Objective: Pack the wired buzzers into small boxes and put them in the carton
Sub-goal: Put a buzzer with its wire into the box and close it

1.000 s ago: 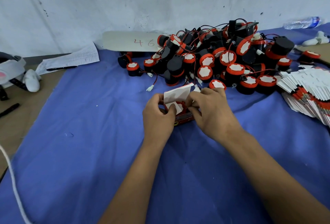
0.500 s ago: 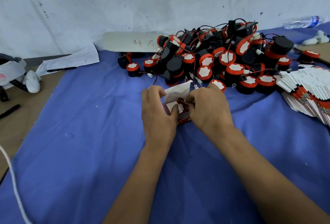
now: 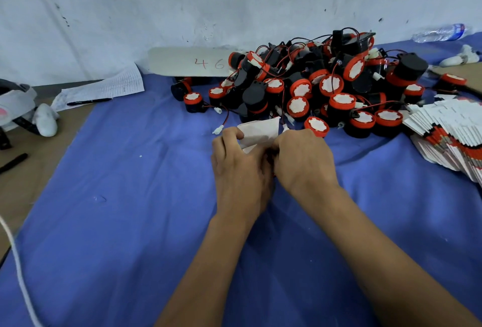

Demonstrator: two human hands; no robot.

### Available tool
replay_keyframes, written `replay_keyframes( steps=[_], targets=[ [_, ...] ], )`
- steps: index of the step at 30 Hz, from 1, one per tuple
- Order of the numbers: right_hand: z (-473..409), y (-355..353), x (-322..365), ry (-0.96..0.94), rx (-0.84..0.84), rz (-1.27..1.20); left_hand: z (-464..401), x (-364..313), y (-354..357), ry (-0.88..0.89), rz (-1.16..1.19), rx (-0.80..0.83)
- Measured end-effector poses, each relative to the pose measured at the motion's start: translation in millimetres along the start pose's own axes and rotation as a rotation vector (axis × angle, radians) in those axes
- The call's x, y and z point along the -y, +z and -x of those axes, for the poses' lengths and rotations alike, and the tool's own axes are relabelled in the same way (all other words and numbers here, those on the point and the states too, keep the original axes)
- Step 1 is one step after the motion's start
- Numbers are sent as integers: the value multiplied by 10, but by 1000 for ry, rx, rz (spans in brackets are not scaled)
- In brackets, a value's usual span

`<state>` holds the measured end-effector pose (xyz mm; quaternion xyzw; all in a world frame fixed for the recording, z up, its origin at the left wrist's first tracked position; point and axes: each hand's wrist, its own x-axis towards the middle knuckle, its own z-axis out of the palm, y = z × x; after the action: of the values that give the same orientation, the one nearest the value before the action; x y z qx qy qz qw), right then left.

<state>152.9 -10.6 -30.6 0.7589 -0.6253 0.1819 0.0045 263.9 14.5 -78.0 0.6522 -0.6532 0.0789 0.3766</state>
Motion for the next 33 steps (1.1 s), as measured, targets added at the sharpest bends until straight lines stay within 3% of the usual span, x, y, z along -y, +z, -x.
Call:
replay_keyframes(
  steps=[6,9,16,18,21,23,25,30,33],
  targets=[
    [105,-20,-68,-132,2,76,-10,39,42,-29,-1,74],
    [112,-37,-154,-160,90,151,-6,43,55,-23,10,88],
    [69,-29,-311,-265,132,210,0,126,50,81,123,129],
    [51,22,-367,-292,94,59,8,109,54,74,139,151],
    [13,71,-437,-293,-106,-459,9,96,65,60,141,165],
    [-14,85,-453,-220,-289,-703,11,88,65,60,133,158],
    [-46,130,-452,-101,-343,-805,12,76,62,60,122,153],
    [-74,314,-473,41,-34,-937,12,66,82,60,127,141],
    [-68,371,-468,52,23,-1060,28,83,108,68,154,130]
  ],
)
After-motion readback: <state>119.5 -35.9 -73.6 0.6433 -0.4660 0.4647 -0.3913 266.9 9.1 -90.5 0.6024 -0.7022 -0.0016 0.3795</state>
